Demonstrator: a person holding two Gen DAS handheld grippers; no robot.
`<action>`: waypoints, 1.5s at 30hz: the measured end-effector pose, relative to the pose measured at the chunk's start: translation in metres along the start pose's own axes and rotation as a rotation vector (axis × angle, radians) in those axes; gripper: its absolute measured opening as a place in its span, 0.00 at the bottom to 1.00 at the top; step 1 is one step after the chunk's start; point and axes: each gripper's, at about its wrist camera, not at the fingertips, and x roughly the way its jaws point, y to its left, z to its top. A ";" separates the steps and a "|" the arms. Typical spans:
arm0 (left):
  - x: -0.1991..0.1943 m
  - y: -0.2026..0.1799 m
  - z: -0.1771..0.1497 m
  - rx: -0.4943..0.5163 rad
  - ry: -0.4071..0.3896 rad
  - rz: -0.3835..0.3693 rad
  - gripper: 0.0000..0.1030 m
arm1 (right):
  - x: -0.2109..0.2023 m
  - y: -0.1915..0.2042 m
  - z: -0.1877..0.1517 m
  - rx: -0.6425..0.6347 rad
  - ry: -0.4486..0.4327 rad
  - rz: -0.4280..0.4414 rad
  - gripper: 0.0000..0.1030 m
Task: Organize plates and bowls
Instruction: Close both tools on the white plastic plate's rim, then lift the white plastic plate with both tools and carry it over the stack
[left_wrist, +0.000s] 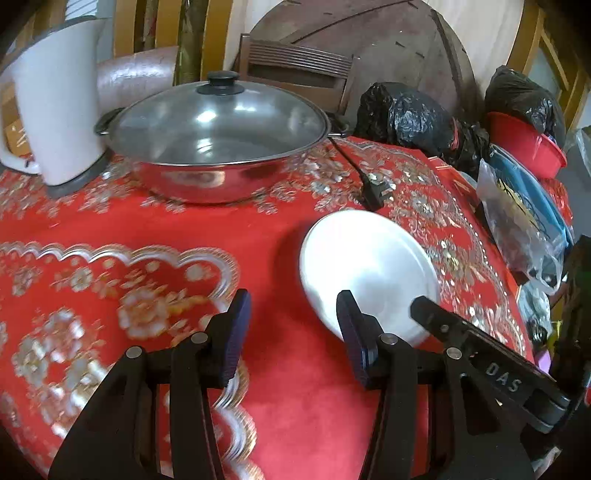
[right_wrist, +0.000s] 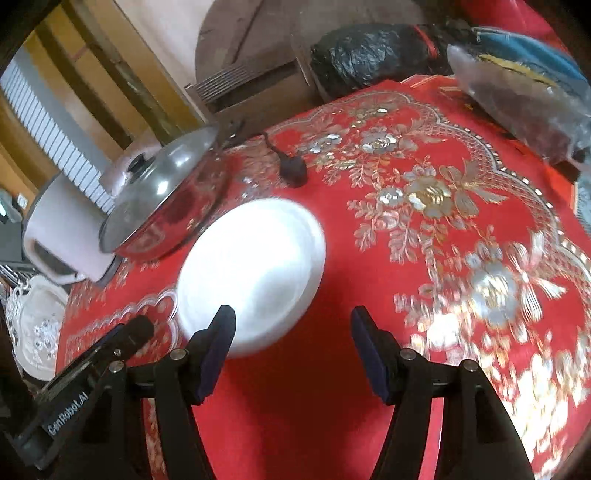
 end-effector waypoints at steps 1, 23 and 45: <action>0.007 -0.002 0.001 0.002 0.007 -0.001 0.47 | 0.005 -0.001 0.002 0.000 0.004 0.001 0.63; -0.004 0.031 -0.034 -0.012 0.164 0.037 0.18 | 0.003 0.042 -0.035 -0.244 0.096 0.038 0.23; -0.149 0.178 -0.164 -0.172 0.123 0.157 0.18 | -0.040 0.169 -0.188 -0.518 0.205 0.217 0.25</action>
